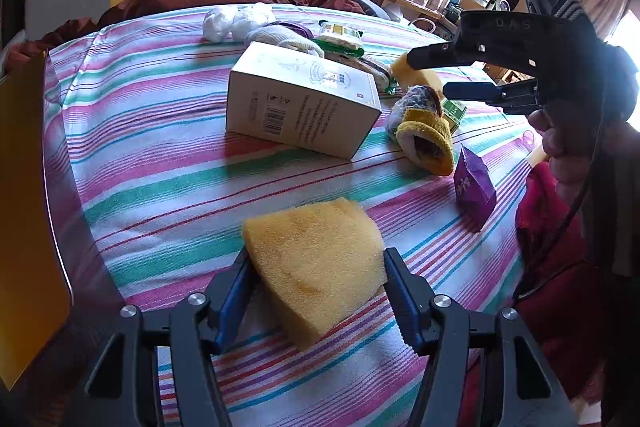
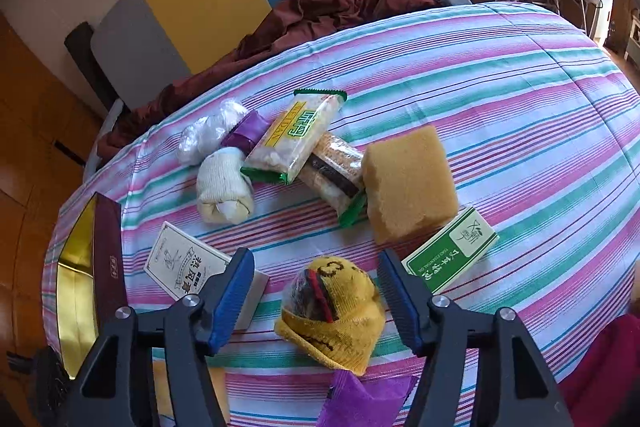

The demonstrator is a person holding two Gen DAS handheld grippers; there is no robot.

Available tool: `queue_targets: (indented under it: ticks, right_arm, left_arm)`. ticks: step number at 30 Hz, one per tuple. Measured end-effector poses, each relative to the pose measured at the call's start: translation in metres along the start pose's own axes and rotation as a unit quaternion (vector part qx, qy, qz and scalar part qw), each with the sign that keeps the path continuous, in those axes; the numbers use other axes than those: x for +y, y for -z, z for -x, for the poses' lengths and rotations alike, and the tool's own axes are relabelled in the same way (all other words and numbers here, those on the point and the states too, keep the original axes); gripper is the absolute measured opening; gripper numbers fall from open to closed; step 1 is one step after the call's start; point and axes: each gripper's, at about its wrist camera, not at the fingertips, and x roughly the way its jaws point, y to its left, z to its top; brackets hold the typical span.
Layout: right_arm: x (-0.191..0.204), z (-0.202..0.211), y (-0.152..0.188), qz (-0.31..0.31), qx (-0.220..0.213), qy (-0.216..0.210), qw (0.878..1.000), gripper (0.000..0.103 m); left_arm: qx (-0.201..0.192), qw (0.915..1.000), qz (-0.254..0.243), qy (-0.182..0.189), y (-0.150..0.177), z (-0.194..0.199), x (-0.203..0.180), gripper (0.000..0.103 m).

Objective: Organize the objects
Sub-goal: 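Grasp the yellow sponge piece with the left gripper, then release the sponge into the gold tray with left gripper while right grasps the knitted hat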

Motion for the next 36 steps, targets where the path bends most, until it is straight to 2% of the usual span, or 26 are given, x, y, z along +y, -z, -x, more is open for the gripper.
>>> queue_targets:
  ticks: [5, 7, 9, 12, 16, 23, 29, 32, 36]
  right_arm:
    - [0.011, -0.020, 0.008, 0.037, 0.048, 0.036, 0.997, 0.060]
    - [0.012, -0.031, 0.012, 0.050, 0.072, 0.063, 0.994, 0.052]
    - [0.011, -0.038, 0.014, 0.062, 0.089, 0.084, 0.991, 0.049]
    - [0.014, -0.039, 0.016, 0.077, 0.085, 0.090, 0.989, 0.045]
    - [0.012, -0.040, 0.017, 0.078, 0.085, 0.089, 0.989, 0.044]
    - [0.012, -0.038, 0.021, 0.084, 0.082, 0.094, 0.989, 0.044]
    - [0.016, -0.038, 0.023, 0.093, 0.079, 0.102, 0.987, 0.045]
    - [0.020, -0.036, 0.018, 0.100, 0.078, 0.108, 0.986, 0.045]
    - [0.025, -0.038, 0.021, 0.105, 0.076, 0.113, 0.985, 0.045]
  left_arm:
    - [-0.005, 0.9999, -0.009, -0.006, 0.000, 0.000, -0.004, 0.063]
    - [-0.006, 0.9999, -0.008, -0.005, -0.001, 0.002, -0.004, 0.062]
    - [-0.008, 0.9999, -0.010, -0.007, 0.001, 0.003, -0.005, 0.061]
    - [-0.010, 0.9999, -0.005, -0.006, 0.001, 0.006, -0.006, 0.058]
    - [-0.032, 0.9992, -0.020, -0.009, 0.000, 0.023, -0.013, 0.058]
    - [-0.069, 0.9974, -0.001, -0.020, -0.002, 0.057, -0.004, 0.058]
    - [-0.115, 0.9891, 0.050, -0.077, 0.000, 0.108, 0.041, 0.059]
    - [-0.135, 0.9779, 0.100, -0.125, 0.012, 0.141, 0.081, 0.060]
    - [-0.132, 0.9610, 0.145, -0.194, 0.034, 0.166, 0.129, 0.060]
